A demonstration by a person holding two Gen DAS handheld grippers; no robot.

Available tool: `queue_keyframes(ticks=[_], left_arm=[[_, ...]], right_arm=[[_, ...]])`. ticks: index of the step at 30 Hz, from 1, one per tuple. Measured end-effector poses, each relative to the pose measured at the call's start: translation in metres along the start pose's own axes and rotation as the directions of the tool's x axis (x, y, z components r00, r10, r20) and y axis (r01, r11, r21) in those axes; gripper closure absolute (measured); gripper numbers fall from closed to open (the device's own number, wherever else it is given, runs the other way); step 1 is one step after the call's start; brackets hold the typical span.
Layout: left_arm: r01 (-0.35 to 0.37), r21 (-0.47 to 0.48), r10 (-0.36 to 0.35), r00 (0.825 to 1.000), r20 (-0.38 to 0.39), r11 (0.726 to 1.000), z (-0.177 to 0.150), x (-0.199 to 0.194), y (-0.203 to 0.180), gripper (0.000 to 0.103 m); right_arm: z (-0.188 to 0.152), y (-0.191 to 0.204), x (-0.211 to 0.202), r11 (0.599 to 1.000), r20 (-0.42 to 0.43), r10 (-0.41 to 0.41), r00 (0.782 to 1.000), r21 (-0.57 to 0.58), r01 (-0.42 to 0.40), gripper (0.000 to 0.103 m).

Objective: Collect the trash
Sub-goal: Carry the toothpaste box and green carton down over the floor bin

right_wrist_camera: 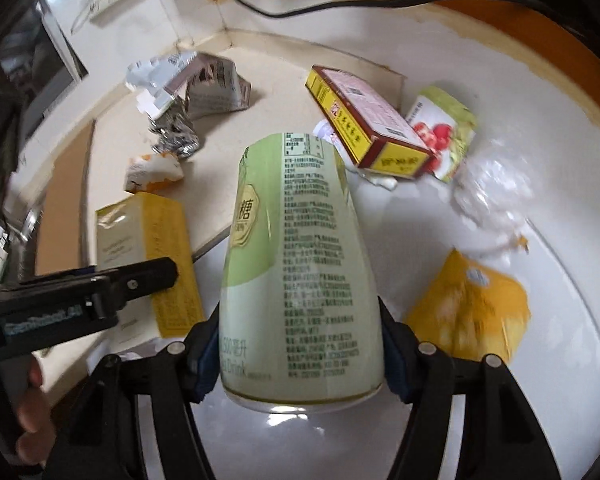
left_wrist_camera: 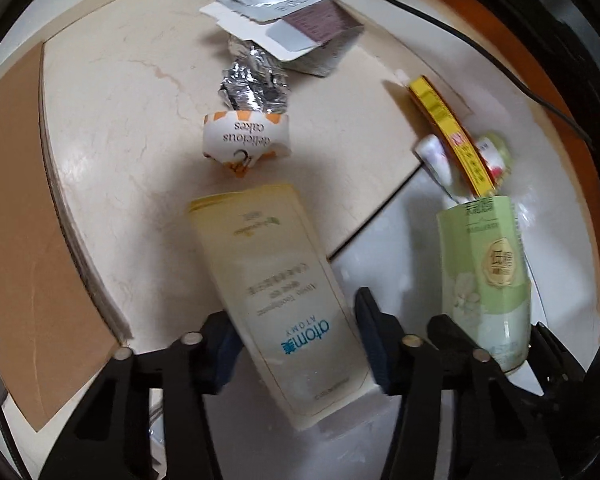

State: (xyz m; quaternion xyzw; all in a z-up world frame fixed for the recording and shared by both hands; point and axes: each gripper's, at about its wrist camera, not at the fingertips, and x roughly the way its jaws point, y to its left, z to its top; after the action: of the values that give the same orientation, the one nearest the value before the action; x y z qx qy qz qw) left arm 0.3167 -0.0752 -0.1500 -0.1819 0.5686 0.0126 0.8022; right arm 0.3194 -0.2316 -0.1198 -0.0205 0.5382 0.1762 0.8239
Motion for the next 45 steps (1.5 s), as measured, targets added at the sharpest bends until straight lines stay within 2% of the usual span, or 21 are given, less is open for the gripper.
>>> queue_keyframes(ticks=[7,15,27,36,45], left_arm=[[0.03,0.102,-0.034,0.999,0.029,0.994,-0.029,-0.042,0.008,0.059],[0.052,0.192,-0.066,0.996,0.066,0.98,-0.077,-0.095,0.013,0.059],[0.034,0.324,-0.078,0.989,0.124,0.945,-0.172,-0.164,0.011,0.059],[0.001,0.413,-0.068,0.987,0.147,0.911,-0.229,-0.178,0.017,0.059],[-0.001,0.422,-0.052,0.992,0.114,0.907,-0.27,-0.163,0.046,0.059]], right_arm=[[-0.042,0.006,-0.045,0.996,0.066,0.038,0.997,0.075,-0.043,0.038],[-0.105,0.023,-0.082,0.989,0.084,0.06,0.995,0.129,-0.07,0.038],[-0.192,0.056,-0.14,0.983,0.127,0.1,0.987,0.14,-0.118,0.038],[-0.237,0.084,-0.163,0.991,0.136,0.116,0.984,0.058,-0.124,0.037],[-0.273,0.114,-0.149,0.99,0.102,0.138,0.985,-0.032,-0.136,0.037]])
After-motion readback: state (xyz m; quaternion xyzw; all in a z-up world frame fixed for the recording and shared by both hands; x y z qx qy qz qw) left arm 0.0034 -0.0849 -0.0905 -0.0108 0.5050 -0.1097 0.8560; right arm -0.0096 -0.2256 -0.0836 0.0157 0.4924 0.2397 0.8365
